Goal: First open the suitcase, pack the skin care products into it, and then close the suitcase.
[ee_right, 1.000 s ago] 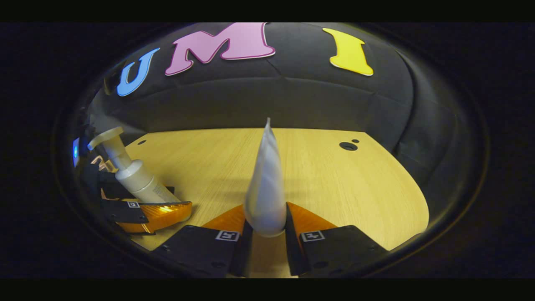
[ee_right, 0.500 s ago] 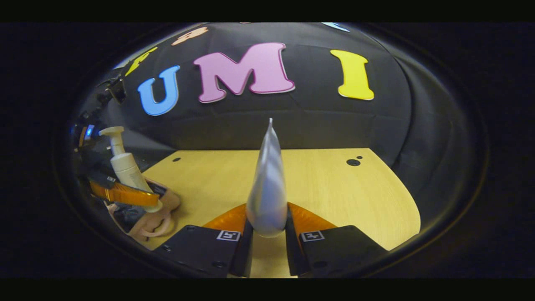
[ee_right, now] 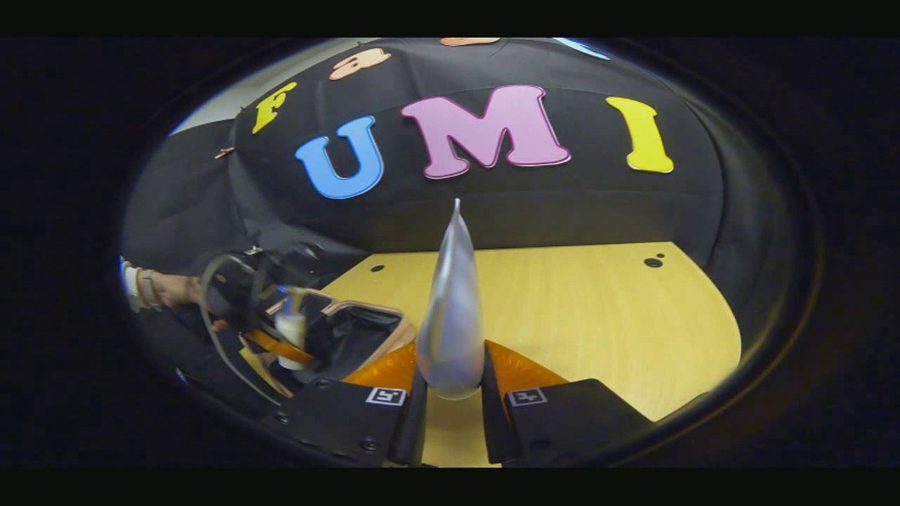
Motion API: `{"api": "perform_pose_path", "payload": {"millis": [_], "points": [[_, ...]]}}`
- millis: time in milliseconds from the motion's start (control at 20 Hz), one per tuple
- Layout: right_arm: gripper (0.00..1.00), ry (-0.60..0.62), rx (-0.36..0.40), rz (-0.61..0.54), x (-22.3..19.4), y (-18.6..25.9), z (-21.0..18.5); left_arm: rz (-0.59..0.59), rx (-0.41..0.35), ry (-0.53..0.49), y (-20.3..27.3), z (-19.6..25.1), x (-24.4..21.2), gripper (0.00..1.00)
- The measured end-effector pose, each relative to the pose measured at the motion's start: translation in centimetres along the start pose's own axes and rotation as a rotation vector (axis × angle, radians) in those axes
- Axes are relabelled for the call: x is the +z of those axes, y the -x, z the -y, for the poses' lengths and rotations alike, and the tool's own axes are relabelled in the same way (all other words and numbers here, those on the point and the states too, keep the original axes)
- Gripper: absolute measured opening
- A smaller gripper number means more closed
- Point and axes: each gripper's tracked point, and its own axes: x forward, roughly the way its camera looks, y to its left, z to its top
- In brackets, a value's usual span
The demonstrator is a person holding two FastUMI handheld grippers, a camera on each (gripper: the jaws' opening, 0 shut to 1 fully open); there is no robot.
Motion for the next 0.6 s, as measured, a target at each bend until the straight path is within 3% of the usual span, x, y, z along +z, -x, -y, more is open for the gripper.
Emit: {"api": "perform_pose_path", "payload": {"millis": [150,300,450,600], "points": [[0.37,0.135,-0.039,-0.053,-1.5,0.5,-0.2,-0.096,0.045,0.076,-5.8,-0.7,-1.8,0.60],[0.37,0.117,-0.019,-0.142,-3.6,-0.2,-1.7,-0.055,0.015,0.128,-6.8,-1.1,-1.7,0.55],[0.37,0.080,-0.001,-0.221,-4.6,-1.5,-3.8,0.062,0.001,0.164,-5.5,-1.2,-0.2,0.62],[0.37,0.008,0.109,-0.315,-6.2,-3.5,-8.9,0.237,0.005,0.143,-1.7,-1.8,1.5,0.67]]}}
